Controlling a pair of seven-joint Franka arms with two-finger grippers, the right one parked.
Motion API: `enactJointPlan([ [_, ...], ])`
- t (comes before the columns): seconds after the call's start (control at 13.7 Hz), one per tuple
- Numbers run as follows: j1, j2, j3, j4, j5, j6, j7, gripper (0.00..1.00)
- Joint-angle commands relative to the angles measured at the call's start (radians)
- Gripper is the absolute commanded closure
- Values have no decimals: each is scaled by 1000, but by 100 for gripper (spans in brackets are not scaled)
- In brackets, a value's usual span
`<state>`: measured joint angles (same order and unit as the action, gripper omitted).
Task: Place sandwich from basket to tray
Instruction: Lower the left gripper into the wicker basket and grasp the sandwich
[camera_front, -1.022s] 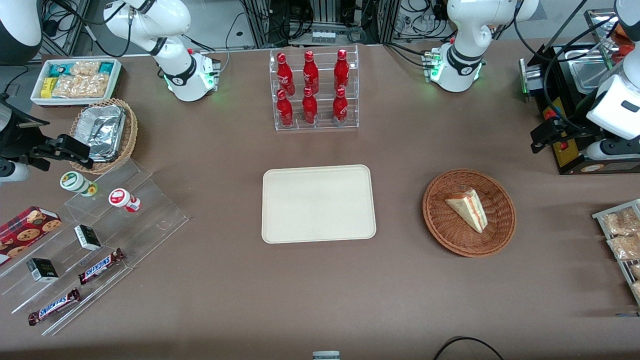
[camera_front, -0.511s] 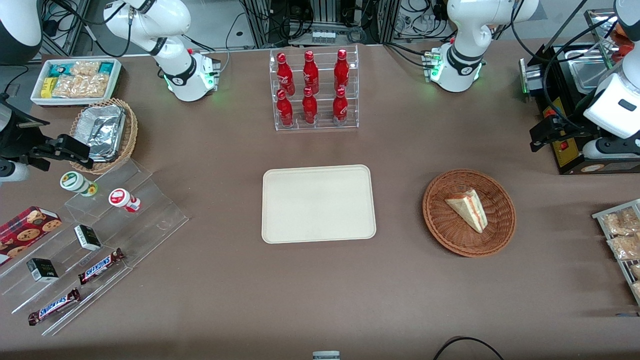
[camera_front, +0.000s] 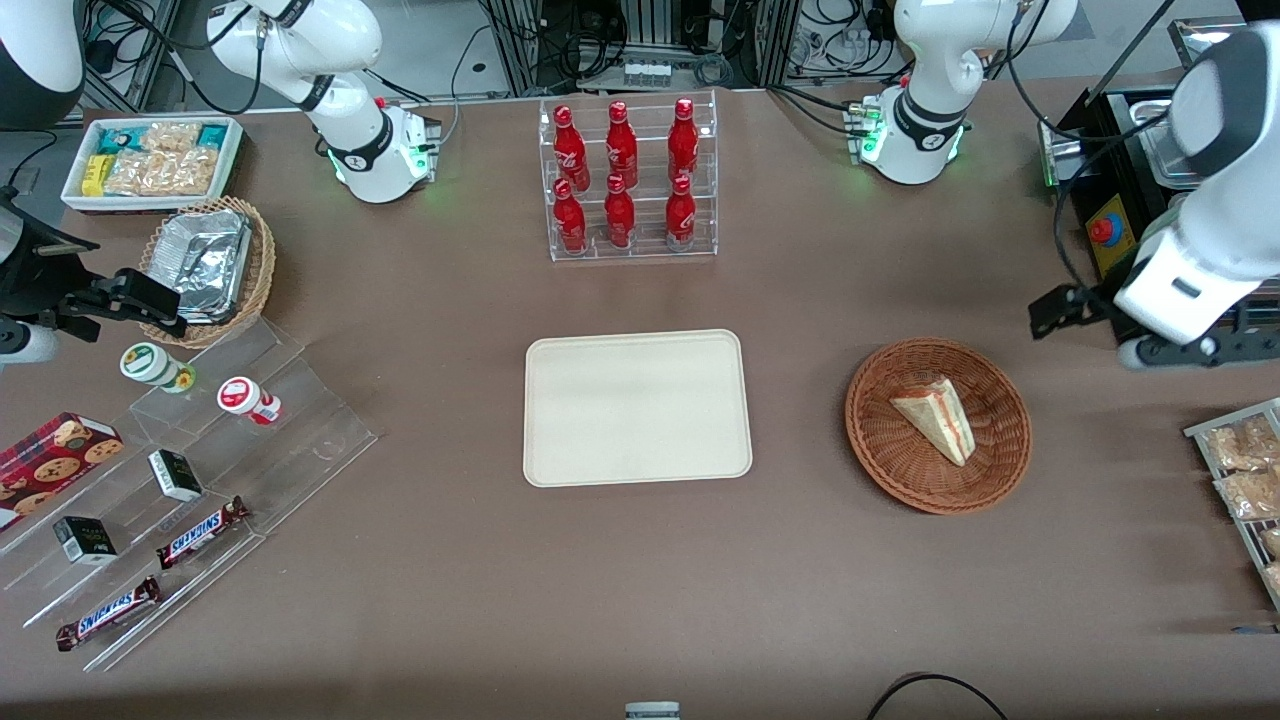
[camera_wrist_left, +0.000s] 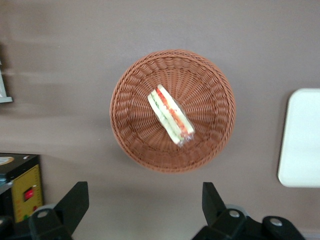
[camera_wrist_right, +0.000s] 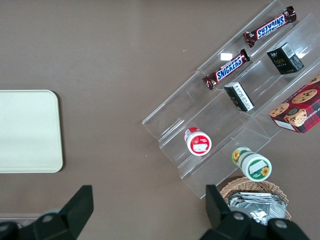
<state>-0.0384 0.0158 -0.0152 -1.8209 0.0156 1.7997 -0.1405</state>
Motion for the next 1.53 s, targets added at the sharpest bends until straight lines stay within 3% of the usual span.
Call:
enactJointPlan([
  [0.0, -3, -19, -3, -113, 3, 133, -129, 0],
  [0.29, -9, -10, -6, -271, 1, 363, -290, 0],
  [0.73, -12, 53, -72, -363, 1, 504, -499, 0],
  [1.46, -14, 183, -74, -390, 6, 610, -527, 0],
])
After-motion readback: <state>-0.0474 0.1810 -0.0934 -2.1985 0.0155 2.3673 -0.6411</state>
